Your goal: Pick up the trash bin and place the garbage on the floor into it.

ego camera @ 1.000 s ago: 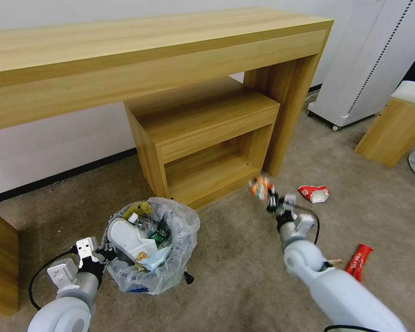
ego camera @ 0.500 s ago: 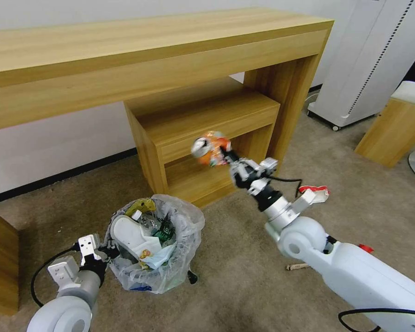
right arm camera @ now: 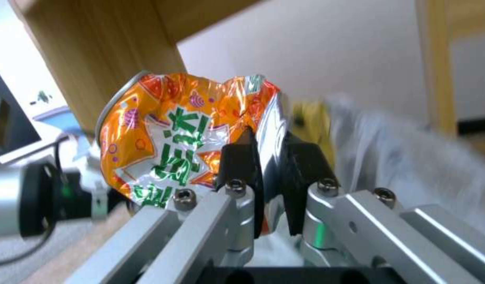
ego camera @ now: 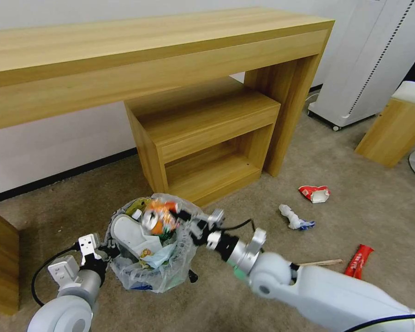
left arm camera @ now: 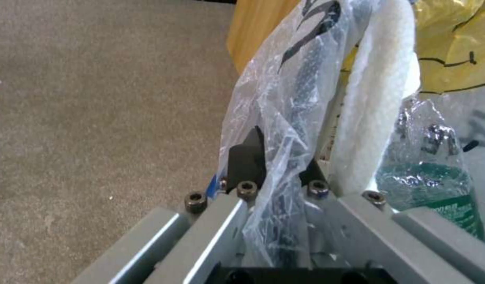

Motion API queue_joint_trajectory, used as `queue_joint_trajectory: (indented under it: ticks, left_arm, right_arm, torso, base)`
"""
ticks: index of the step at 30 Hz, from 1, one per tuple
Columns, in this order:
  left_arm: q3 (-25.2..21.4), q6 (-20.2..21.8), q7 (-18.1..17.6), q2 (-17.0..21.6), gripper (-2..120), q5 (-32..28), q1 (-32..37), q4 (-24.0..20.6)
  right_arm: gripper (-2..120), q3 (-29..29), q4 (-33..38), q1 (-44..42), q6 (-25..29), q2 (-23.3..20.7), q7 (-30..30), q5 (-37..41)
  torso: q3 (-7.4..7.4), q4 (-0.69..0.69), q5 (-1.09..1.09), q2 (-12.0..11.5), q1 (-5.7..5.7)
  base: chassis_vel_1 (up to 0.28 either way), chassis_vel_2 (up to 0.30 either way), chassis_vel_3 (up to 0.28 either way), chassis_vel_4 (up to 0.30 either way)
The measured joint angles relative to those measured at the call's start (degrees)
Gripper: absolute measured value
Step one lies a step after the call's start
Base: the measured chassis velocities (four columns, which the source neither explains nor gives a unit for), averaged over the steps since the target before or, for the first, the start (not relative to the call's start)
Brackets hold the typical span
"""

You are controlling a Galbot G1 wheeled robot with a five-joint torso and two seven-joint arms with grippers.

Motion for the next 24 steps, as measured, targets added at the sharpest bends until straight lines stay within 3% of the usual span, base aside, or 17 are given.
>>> queue_joint_trajectory:
  ticks: [9,12,24]
  left_arm:
    - [-0.2,-0.1,0.0,-0.1,1,-0.1,-0.1,0.0]
    - [-0.2,-0.1,0.1,-0.1,1,-0.1,0.0,0.1]
    - [0.1,-0.2,0.2,-0.1,1,-0.1,-0.3,1.3]
  right_arm:
    - [7,-3.0,-2.2,1.5,-0.6,2.4,3.1,-0.1]
    - [22,-3.7,-3.4,1.9,-1.0,3.3,3.8,-0.2]
    - [64,-0.9,-2.6,-0.2,-1.4,2.8,4.0,-1.2]
  torso:
    - [0.00,0.00,0.00,0.0,0.00]
    - [0.00,0.00,0.00,0.0,0.00]
    - [0.00,0.00,0.00,0.0,0.00]
  base:
    - [0.000,0.000,0.000,0.000]
    - [0.000,0.000,0.000,0.000]
    - [0.000,0.000,0.000,0.000]
